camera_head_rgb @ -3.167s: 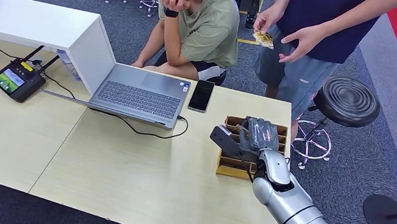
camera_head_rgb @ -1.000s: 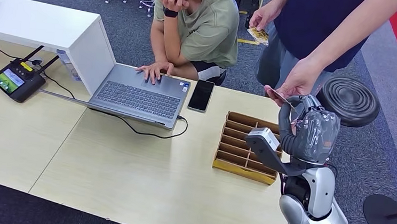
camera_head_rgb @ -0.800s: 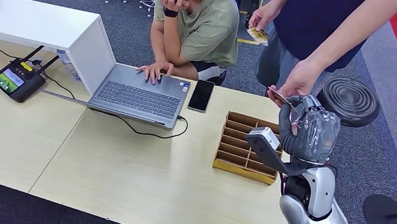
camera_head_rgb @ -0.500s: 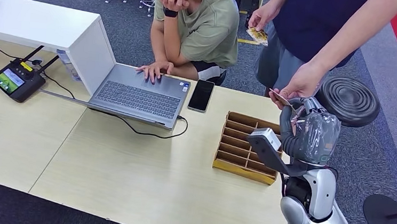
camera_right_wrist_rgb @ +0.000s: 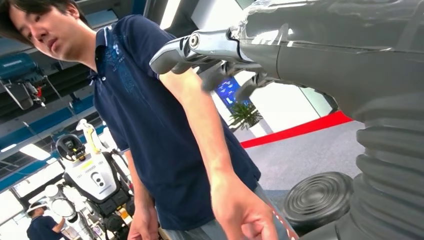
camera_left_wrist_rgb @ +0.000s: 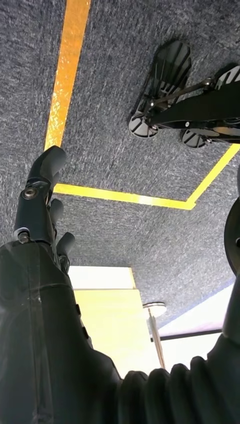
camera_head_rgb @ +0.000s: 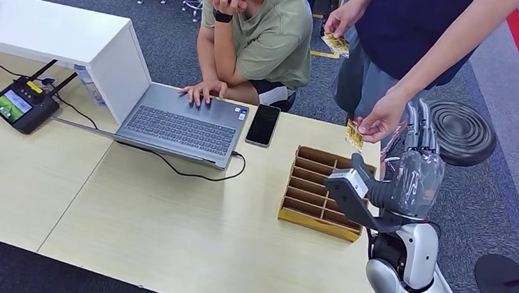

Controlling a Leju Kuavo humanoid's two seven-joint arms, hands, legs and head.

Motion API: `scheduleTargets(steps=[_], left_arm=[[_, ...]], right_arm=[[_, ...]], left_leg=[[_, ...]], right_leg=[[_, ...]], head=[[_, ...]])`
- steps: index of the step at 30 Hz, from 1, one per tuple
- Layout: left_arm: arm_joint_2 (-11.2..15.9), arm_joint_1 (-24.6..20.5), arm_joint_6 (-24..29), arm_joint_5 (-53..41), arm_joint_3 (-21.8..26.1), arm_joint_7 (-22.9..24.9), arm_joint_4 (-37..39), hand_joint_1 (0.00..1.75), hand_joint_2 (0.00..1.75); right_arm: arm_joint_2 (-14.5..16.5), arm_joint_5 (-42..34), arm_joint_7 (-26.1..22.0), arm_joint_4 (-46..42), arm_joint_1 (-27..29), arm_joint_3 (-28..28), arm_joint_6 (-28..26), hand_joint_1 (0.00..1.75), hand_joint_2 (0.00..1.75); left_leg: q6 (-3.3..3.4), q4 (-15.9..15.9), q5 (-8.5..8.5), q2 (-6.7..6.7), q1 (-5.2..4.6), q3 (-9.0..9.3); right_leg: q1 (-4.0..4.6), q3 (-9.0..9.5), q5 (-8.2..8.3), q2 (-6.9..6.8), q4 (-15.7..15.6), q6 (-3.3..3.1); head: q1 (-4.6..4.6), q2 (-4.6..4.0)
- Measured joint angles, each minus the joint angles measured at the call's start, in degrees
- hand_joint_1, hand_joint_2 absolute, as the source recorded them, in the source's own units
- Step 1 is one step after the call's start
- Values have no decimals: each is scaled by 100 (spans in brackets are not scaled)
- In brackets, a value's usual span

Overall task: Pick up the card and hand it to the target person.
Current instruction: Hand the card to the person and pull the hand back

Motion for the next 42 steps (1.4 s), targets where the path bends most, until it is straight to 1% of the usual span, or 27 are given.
scheduleTargets(steps=[1,2,5,6,8,11,15,18,20,23,27,29,31,33,34,35,37,38,40,41,42], left_arm=[[-7,1,11,17,16,-4,0,0,0],[-17,3,27,45,43,-19,1,0,0],[-41,6,75,100,95,-61,4,0,0],[-45,6,93,103,95,-59,5,0,0],[-54,7,118,103,90,-65,6,0,0],[-68,8,131,95,80,-105,7,0,0],[-88,8,163,117,96,-117,13,0,0],[-94,8,187,120,92,-97,14,0,0],[-98,9,189,119,85,-102,13,0,0],[-111,11,185,132,91,-112,13,0,0],[-144,15,190,170,112,-124,11,0,0],[-162,17,196,187,117,-131,10,0,0],[-180,20,202,206,124,-121,11,0,0],[-187,21,214,222,129,-102,10,0,0],[-188,20,225,228,129,-94,10,0,0],[-186,20,232,233,131,-92,9,0,0],[-181,21,238,236,127,-84,9,0,0],[-179,21,234,234,121,-79,9,0,0],[-177,21,223,224,104,-61,9,0,0],[-178,21,218,221,99,-55,8,0,0],[-178,21,204,216,90,-50,7,0,0]], right_arm=[[5,-394,-188,-31,45,-99,-55,0,175],[63,-1058,-519,-102,131,-308,-109,0,175],[223,-3289,-1881,-267,509,-1233,-119,0,175],[221,-3959,-2289,-315,631,-1508,-119,0,175],[155,-5051,-2899,-451,858,-1970,-110,0,175],[65,-6050,-3452,-629,1255,-2712,-74,0,175],[31,-7066,-3889,-553,1852,-3807,36,0,175],[-5,-7298,-3966,-66,2122,-4312,59,0,175],[-16,-7403,-3993,484,2225,-4582,161,0,175],[-45,-7482,-4005,1483,2259,-4819,310,0,175],[-86,-7550,-4119,3166,2111,-4935,473,0,175],[-89,-7692,-4263,4145,1941,-4951,659,0,175],[-100,-7806,-4423,5398,1697,-4924,888,0,175],[-104,-7849,-4531,6471,1495,-4853,1034,0,175],[-86,-7848,-4467,6965,1429,-4777,1115,0,175],[-52,-7837,-4421,7272,1413,-4722,1156,0,175],[53,-7732,-4058,7760,1453,-4529,1239,0,175],[120,-7691,-3933,7877,1506,-4460,1262,0,175],[259,-7521,-3436,8127,1616,-4229,1300,0,175],[317,-7475,-3292,8171,1665,-4168,1301,0,175],[375,-7426,-3037,8226,1698,-4096,1321,0,175]], left_leg=[[0,0,0,-2,0,0],[0,2,-1,-5,0,-1],[1,0,1,-9,0,-1],[1,1,1,-12,0,-2],[2,3,1,-23,0,-4],[3,6,0,-33,-3,-7],[5,5,-1,-41,-4,-7],[6,2,0,-52,-4,-2],[6,-1,1,-49,-4,1],[7,-4,-1,-39,-2,6],[8,-21,5,-43,3,23],[7,-23,4,-40,6,27],[8,-26,5,-36,7,30],[8,-31,6,-34,9,35],[8,-33,6,-33,10,38],[6,-28,2,-31,12,37],[4,-26,1,-33,13,36],[3,-26,0,-37,14,36],[1,-27,-1,-39,17,36],[-1,-27,-2,-39,16,35],[-2,-26,-3,-37,17,34]], right_leg=[[0,0,-1,-1,0,0],[0,0,-3,-5,2,2],[0,2,-2,-10,-1,1],[0,2,-3,-13,-1,1],[0,4,-5,-24,-1,2],[-3,5,-9,-37,0,5],[-3,9,-10,-46,-4,5],[-3,16,-11,-56,-11,5],[-3,18,-8,-54,-15,5],[-1,21,-4,-45,-21,6],[5,42,6,-48,-46,6],[7,46,8,-44,-51,6],[8,48,10,-40,-55,6],[10,54,12,-37,-62,6],[12,57,13,-36,-65,5],[13,55,10,-34,-59,5],[14,52,7,-34,-56,3],[15,53,4,-38,-54,2],[18,53,2,-39,-55,0],[17,52,0,-40,-52,-1],[18,49,-1,-37,-50,-2]], head=[[0,0],[0,0],[0,0],[0,0],[0,0],[0,0],[0,0],[0,0],[0,0],[0,0],[0,0],[0,0],[0,0],[0,0],[0,0],[0,0],[0,0],[0,0],[0,0],[0,0],[0,0]])
